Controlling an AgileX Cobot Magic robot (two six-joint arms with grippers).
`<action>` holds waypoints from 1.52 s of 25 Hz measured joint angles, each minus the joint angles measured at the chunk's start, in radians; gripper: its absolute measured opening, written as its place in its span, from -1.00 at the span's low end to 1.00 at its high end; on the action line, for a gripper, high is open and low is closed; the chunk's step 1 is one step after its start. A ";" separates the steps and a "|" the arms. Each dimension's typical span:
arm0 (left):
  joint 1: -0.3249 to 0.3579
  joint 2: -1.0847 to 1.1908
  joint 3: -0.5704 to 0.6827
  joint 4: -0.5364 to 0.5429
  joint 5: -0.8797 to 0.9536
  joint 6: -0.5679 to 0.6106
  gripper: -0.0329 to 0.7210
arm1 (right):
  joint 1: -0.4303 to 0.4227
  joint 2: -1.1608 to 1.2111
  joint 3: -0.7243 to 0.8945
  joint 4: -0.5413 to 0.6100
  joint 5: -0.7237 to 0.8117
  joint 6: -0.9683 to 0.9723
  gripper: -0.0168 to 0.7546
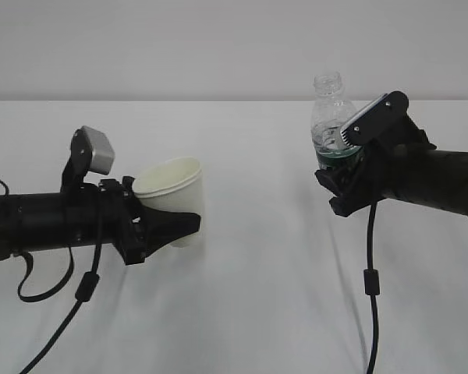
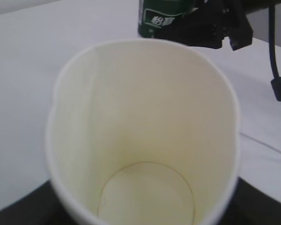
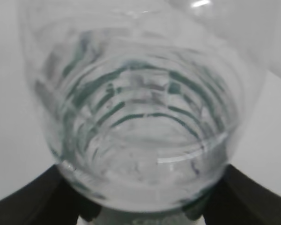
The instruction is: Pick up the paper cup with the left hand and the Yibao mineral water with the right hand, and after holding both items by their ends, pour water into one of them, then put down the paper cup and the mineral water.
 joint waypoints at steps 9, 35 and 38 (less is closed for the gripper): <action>-0.104 0.000 -0.138 0.111 0.143 -0.026 0.26 | 0.000 -0.043 0.000 -0.096 0.018 0.006 0.38; -0.201 0.000 -0.201 0.150 0.219 -0.057 0.25 | 0.000 -0.056 -0.027 -0.303 0.093 -0.217 0.38; -0.201 0.000 -0.201 0.151 0.219 -0.061 0.25 | 0.000 -0.056 -0.027 -0.303 0.093 -0.263 0.38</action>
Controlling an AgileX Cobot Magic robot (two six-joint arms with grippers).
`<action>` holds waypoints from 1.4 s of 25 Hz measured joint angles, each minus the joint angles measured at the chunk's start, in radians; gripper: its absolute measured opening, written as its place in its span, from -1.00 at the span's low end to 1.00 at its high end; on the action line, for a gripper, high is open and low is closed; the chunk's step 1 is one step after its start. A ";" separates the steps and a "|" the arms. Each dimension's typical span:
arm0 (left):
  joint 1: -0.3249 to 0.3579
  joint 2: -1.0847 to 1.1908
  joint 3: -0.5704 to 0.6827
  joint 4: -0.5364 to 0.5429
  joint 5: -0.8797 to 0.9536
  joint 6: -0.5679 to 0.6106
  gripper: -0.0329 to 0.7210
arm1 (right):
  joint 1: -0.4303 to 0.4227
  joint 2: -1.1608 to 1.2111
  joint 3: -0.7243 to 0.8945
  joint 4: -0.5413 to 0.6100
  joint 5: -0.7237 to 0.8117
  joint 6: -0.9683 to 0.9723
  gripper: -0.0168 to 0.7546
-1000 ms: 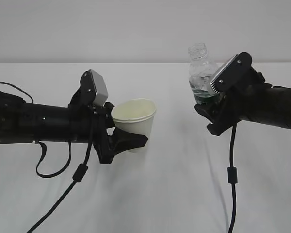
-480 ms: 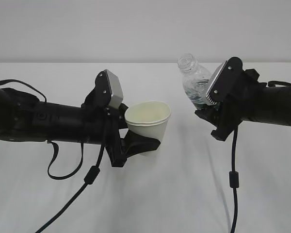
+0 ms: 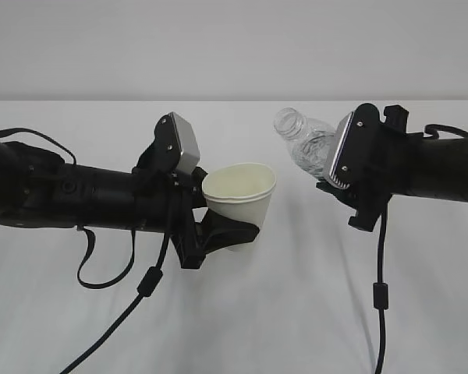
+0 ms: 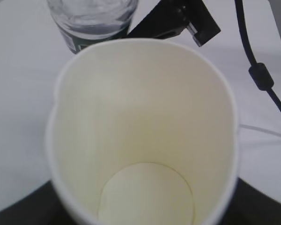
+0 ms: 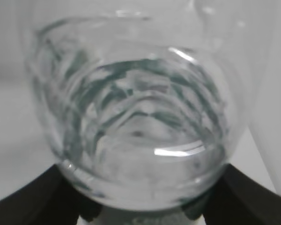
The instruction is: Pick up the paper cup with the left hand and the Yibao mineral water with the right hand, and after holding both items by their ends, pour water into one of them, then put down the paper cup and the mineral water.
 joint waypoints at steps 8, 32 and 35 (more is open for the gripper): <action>-0.019 0.000 0.000 0.038 0.000 -0.026 0.25 | 0.000 0.000 0.000 -0.004 0.000 -0.098 0.38; -0.050 0.000 -0.002 -0.009 0.000 -0.029 0.24 | 0.000 -0.031 0.000 -0.006 -0.080 -0.395 0.38; -0.050 0.000 -0.002 -0.009 -0.018 -0.029 0.24 | 0.000 -0.031 0.000 -0.002 -0.080 -0.432 0.38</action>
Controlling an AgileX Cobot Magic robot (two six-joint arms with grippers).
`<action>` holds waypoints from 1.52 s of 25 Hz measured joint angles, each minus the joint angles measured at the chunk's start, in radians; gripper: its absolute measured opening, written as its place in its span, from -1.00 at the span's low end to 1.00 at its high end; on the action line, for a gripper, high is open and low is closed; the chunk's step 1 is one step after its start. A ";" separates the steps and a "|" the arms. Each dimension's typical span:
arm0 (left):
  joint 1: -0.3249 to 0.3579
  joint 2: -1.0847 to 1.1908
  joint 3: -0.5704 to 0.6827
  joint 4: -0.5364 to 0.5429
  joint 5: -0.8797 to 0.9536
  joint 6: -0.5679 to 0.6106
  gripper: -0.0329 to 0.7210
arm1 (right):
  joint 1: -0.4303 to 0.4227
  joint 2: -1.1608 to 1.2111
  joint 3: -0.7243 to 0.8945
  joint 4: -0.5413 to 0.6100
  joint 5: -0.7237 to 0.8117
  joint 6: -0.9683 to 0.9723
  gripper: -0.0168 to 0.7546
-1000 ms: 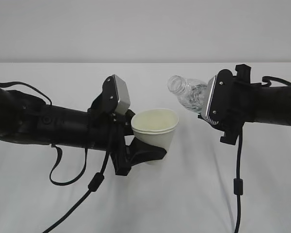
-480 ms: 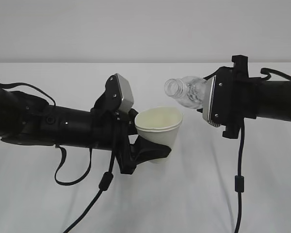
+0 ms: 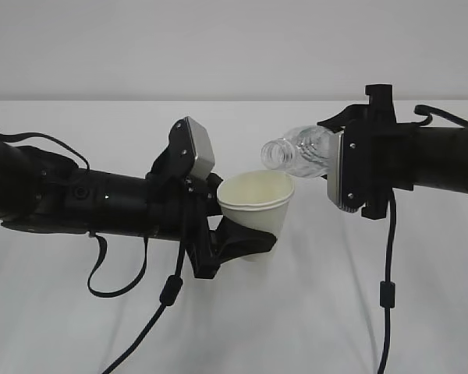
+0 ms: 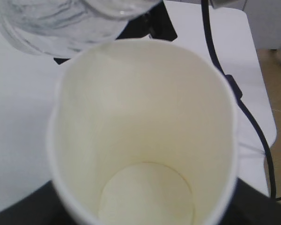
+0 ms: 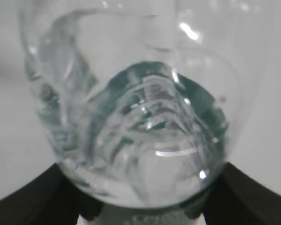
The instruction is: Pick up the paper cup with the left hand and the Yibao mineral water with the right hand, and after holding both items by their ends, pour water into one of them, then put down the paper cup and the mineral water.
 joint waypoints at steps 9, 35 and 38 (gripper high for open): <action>0.000 0.000 0.000 0.057 -0.028 -0.040 0.23 | 0.000 0.000 0.000 0.054 -0.005 -0.111 0.38; 0.000 0.000 0.000 0.056 -0.019 -0.049 0.23 | 0.000 0.000 0.000 0.086 -0.058 -0.268 0.37; 0.000 0.000 0.000 0.054 -0.019 -0.049 0.23 | 0.000 0.000 -0.006 0.086 -0.058 -0.270 0.37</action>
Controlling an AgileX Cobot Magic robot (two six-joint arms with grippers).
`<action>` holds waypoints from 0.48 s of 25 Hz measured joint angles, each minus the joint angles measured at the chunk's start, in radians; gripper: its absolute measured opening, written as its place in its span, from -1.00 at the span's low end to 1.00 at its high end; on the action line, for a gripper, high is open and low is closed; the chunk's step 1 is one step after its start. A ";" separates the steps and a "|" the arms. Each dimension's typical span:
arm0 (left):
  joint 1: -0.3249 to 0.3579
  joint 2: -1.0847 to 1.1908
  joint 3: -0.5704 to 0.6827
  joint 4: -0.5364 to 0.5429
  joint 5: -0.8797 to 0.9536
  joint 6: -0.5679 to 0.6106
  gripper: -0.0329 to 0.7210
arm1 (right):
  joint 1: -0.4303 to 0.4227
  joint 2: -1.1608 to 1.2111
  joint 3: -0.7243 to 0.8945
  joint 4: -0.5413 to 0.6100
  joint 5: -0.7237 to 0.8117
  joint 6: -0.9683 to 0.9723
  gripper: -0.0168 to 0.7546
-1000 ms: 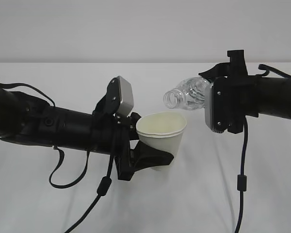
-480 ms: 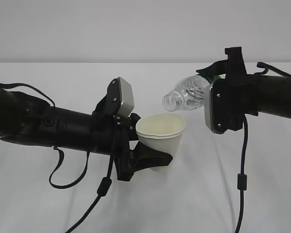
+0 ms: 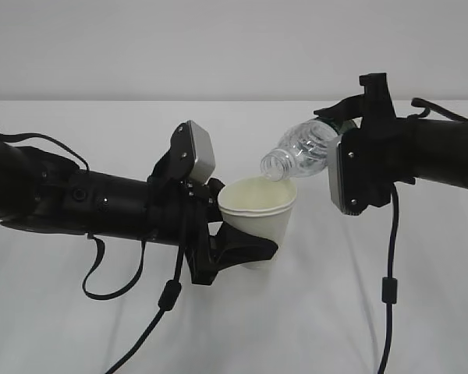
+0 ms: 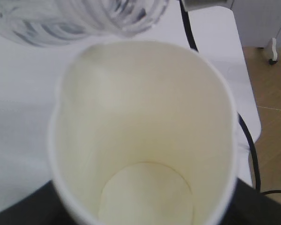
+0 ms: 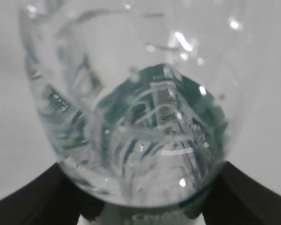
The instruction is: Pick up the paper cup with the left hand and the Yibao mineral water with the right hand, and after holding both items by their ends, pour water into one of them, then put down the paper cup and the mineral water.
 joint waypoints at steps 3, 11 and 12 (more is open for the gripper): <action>0.000 0.000 0.000 0.000 0.000 0.000 0.23 | 0.000 0.000 -0.021 0.000 0.000 -0.002 0.36; 0.000 0.000 0.000 0.000 0.000 0.000 0.23 | 0.000 0.000 -0.032 -0.002 0.010 -0.036 0.36; 0.000 0.000 0.000 0.000 0.000 0.000 0.23 | 0.000 0.000 -0.032 -0.002 0.010 -0.036 0.36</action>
